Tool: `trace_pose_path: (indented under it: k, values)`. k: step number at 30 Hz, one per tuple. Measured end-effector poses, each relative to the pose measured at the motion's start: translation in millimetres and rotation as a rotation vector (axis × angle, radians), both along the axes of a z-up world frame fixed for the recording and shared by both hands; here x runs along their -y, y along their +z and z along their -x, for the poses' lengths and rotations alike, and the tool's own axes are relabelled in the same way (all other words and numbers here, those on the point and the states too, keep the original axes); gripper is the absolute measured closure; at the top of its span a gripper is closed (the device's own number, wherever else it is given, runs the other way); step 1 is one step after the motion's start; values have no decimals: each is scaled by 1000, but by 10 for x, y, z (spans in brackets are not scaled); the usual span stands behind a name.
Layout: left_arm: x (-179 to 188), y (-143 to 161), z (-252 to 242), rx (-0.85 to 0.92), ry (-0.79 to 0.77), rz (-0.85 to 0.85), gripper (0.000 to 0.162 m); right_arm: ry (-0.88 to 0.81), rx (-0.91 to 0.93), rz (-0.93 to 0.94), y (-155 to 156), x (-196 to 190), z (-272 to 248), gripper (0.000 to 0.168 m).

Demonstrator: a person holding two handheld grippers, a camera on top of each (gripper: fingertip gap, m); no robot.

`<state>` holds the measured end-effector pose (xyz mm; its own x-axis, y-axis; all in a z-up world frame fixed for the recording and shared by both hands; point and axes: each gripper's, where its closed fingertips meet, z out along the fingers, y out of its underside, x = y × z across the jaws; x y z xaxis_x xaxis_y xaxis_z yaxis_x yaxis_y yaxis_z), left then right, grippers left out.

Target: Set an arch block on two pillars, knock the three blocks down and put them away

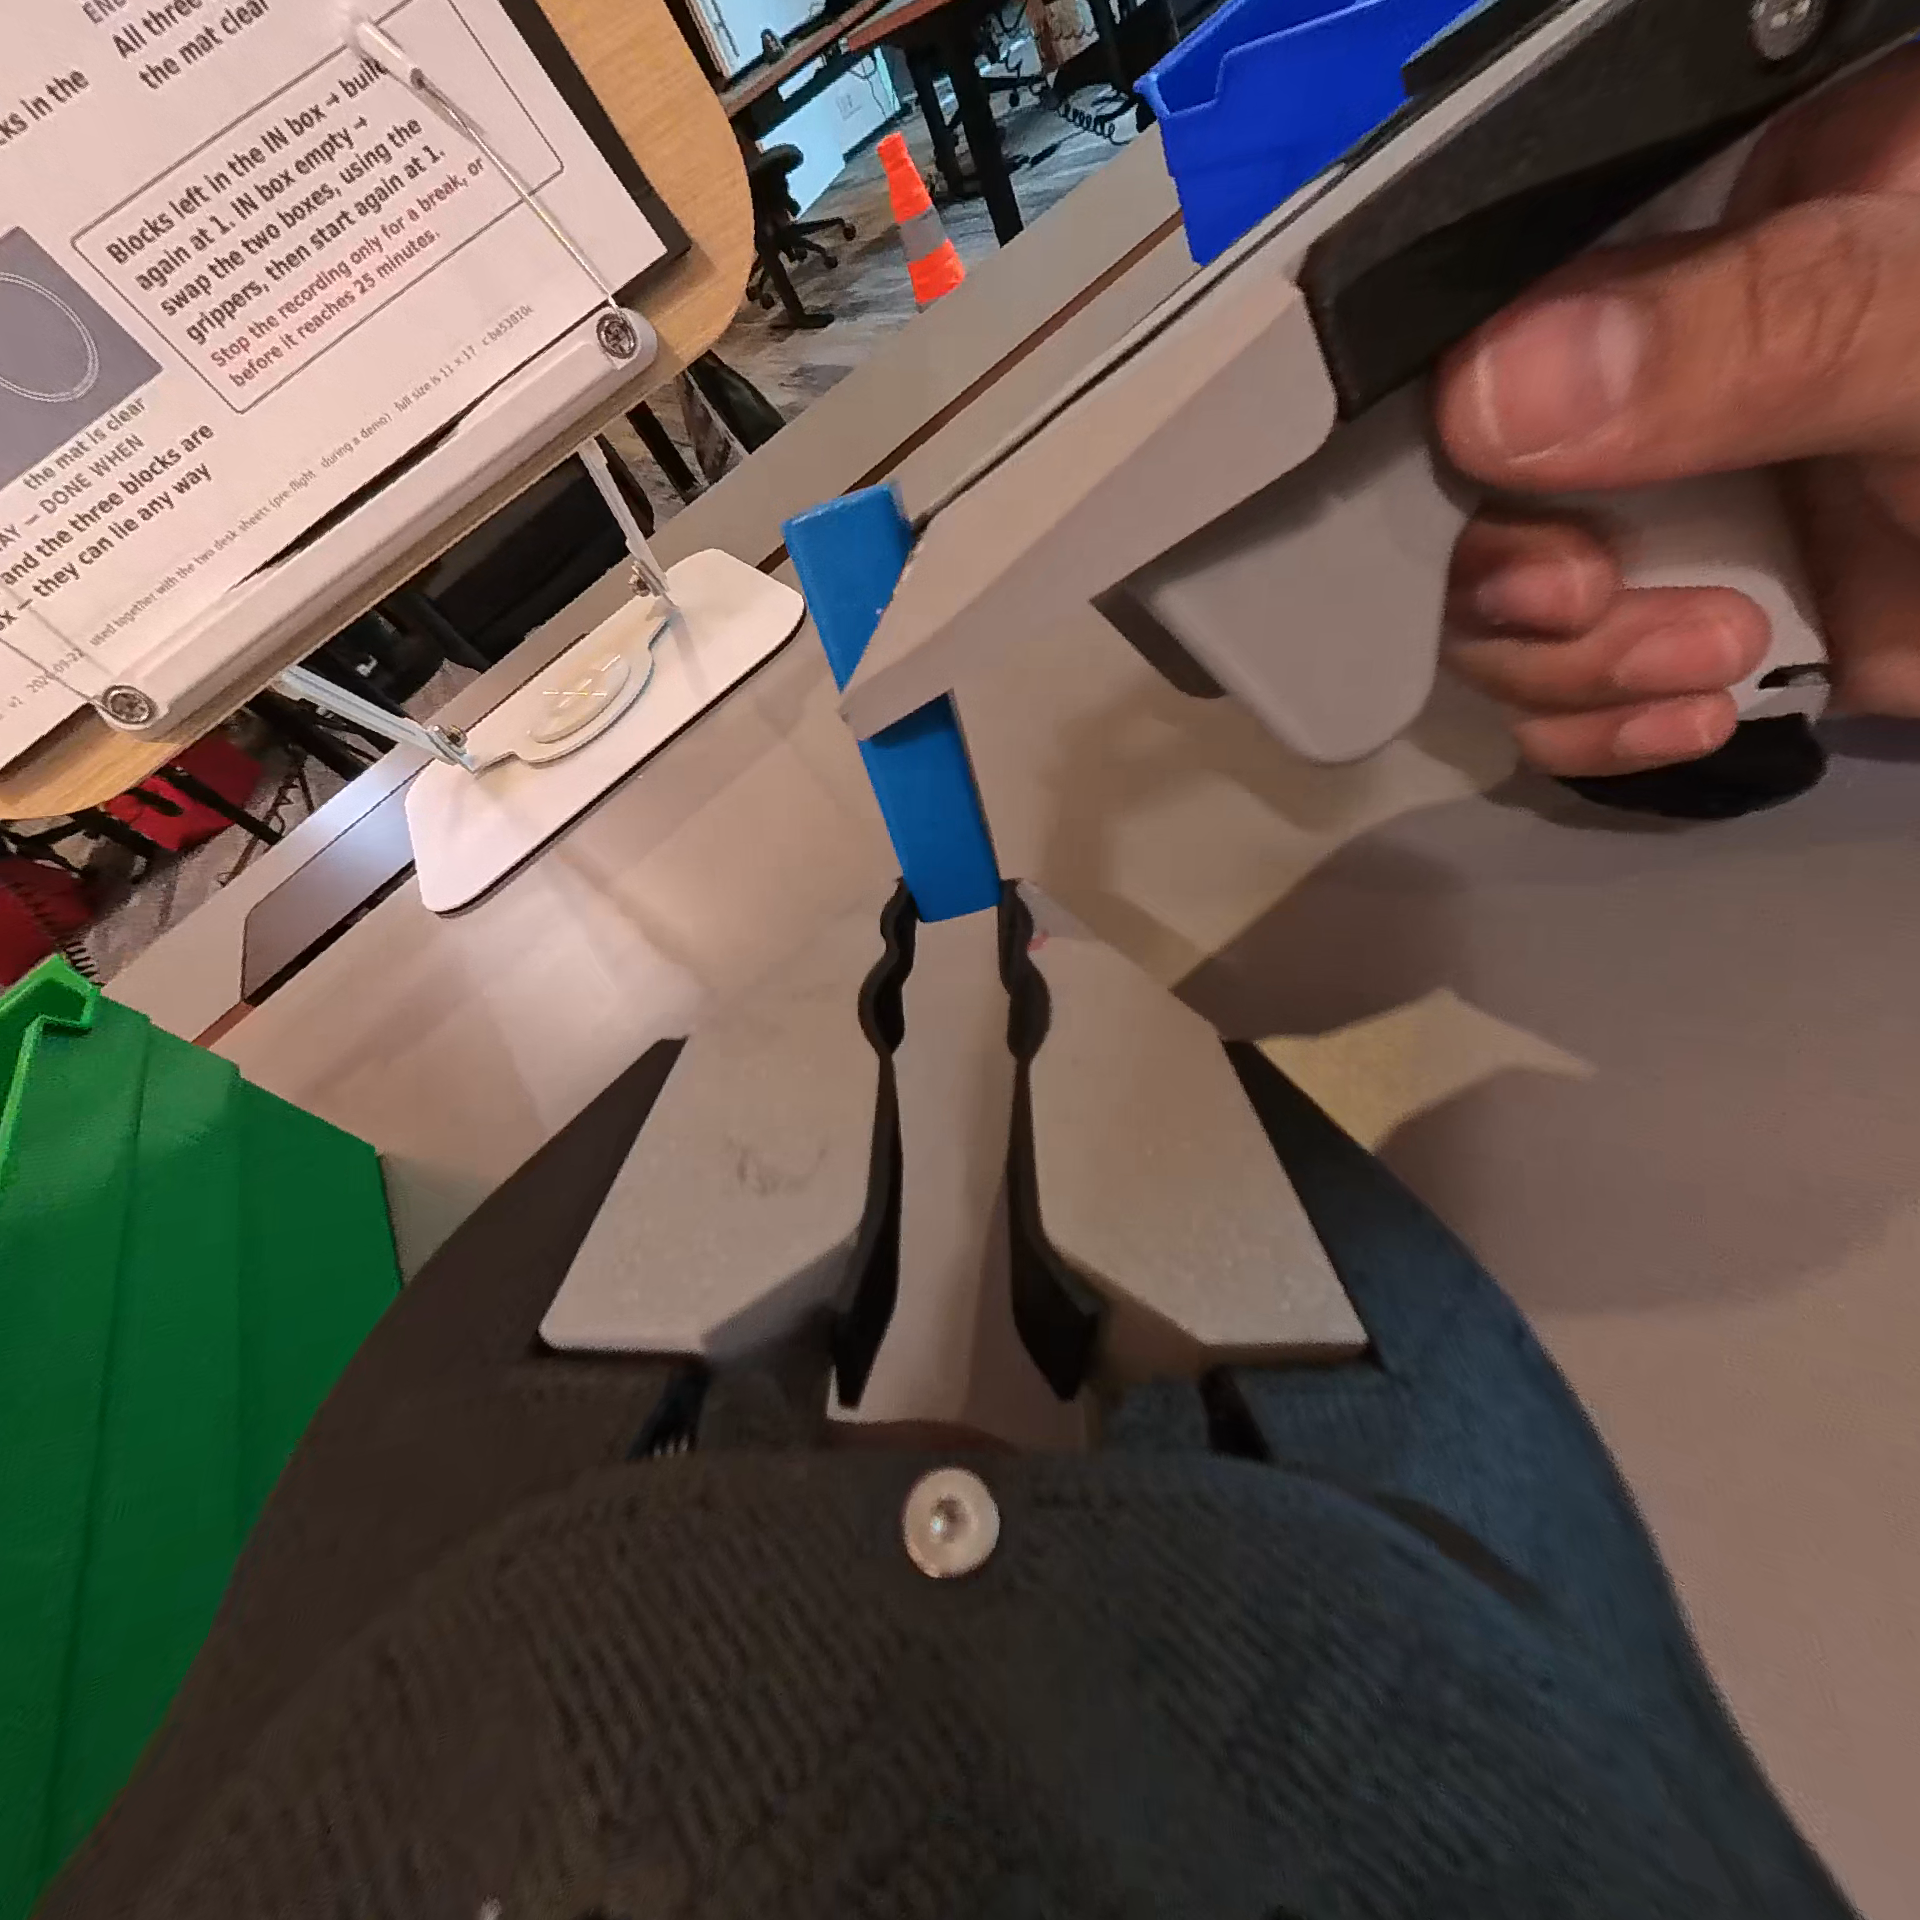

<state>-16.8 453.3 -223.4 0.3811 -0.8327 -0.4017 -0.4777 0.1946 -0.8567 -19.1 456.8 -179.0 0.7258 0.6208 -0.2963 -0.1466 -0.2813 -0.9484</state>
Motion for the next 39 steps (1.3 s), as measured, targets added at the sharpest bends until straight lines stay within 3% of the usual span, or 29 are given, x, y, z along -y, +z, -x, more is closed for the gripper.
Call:
trace_pose_path:
  k: [19,39]
  values:
    - [-32,-14,24,-6,6,13,149,-56,60,-62,28,-26,-32,138]
    - [-72,-56,46,-104,72,-118,149,-36,28,-6,-30,-22,-29,138]
